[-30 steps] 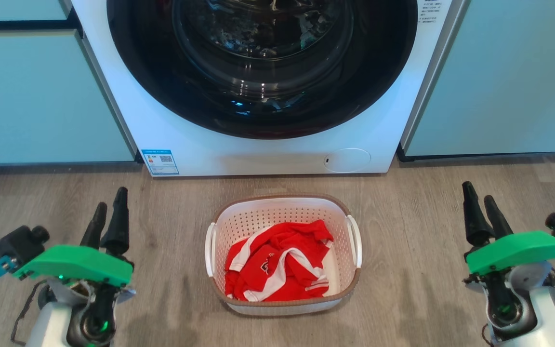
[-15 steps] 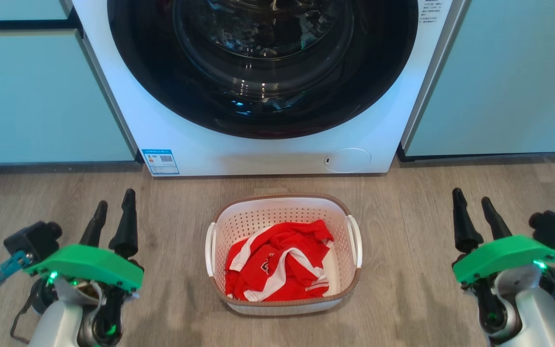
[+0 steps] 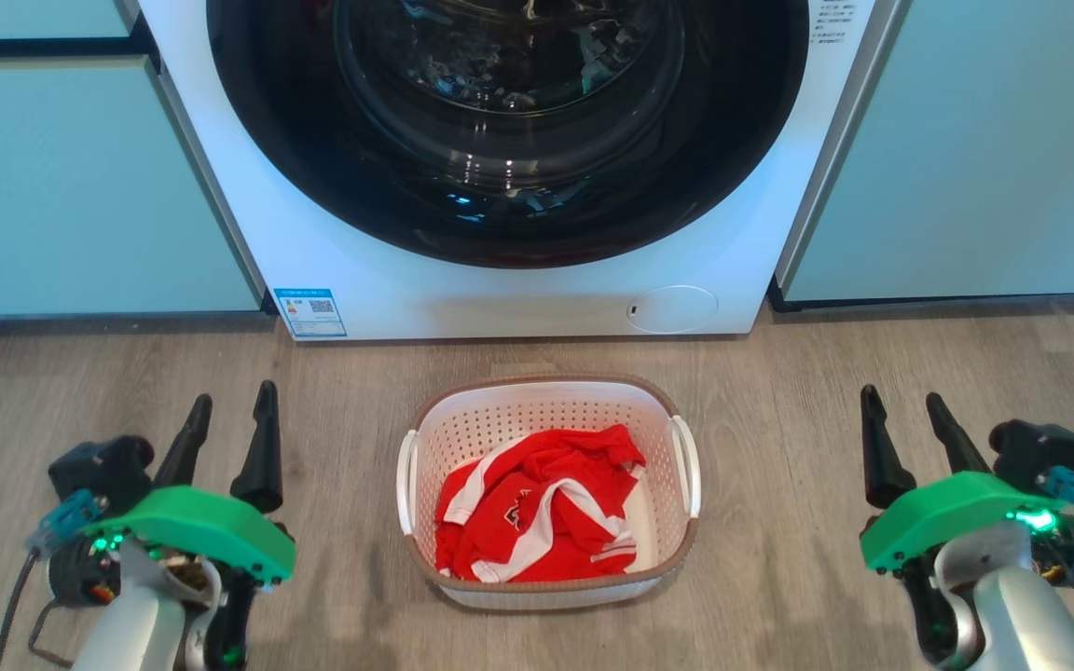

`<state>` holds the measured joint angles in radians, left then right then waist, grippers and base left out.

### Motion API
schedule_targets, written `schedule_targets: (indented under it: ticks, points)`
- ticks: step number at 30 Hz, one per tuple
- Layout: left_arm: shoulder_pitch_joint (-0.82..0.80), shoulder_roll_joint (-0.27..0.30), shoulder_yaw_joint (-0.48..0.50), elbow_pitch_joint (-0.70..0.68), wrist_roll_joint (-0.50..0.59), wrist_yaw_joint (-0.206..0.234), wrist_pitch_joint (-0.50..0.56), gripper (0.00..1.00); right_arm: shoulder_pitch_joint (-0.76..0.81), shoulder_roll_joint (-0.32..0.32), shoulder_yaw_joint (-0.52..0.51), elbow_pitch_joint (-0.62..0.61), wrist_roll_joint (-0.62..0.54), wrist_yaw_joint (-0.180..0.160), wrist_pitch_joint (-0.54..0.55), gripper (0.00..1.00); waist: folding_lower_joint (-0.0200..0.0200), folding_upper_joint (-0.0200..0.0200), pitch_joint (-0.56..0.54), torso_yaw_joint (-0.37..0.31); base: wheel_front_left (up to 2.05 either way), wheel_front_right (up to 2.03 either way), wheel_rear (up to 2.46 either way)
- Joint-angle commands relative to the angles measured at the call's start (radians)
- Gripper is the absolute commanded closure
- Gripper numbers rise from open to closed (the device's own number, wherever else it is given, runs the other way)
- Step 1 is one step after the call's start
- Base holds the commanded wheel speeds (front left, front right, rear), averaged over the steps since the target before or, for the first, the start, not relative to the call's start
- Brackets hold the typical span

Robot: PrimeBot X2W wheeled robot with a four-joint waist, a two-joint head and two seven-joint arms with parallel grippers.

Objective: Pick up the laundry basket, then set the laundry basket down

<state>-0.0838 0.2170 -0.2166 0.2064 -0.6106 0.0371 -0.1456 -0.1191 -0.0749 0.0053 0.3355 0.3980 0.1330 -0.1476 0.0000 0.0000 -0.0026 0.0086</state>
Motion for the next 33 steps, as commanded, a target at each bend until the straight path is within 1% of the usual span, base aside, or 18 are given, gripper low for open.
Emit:
schedule_targets:
  ticks: [1, 13, 25, 31, 33]
  points:
    - [-0.042, 0.036, 0.023, -0.027, 0.038, 0.01, -0.018, 0.0, -0.06, -0.01, 0.023, -0.023, -0.044, -0.002, -0.021, 0.0, 0.0, 0.0, 0.0, -0.001, 0.0, 0.0, 0.0]
    - [-0.034, 0.06, -0.015, -0.006, 0.16, 0.038, -0.056, 0.0, -0.061, 0.004, 0.032, 0.024, -0.189, -0.002, -0.063, 0.0, 0.0, 0.0, 0.003, 0.004, 0.0, 0.0, 0.0]
    - [-0.034, 0.073, -0.055, 0.012, 0.26, 0.055, -0.09, 0.0, -0.062, 0.013, 0.032, 0.041, -0.301, -0.002, -0.096, 0.0, 0.0, 0.0, 0.01, 0.007, 0.0, 0.0, 0.0]
    - [-0.035, 0.076, -0.067, 0.021, 0.296, 0.059, -0.107, 0.0, -0.057, 0.019, 0.025, 0.04, -0.354, -0.002, -0.114, 0.0, 0.0, 0.0, 0.014, 0.008, 0.0, 0.0, 0.0]
    - [-0.036, 0.074, -0.065, 0.024, 0.286, 0.058, -0.105, 0.0, -0.053, 0.02, 0.02, 0.039, -0.344, -0.002, -0.114, 0.0, 0.0, 0.0, 0.015, 0.008, 0.0, 0.0, 0.0]
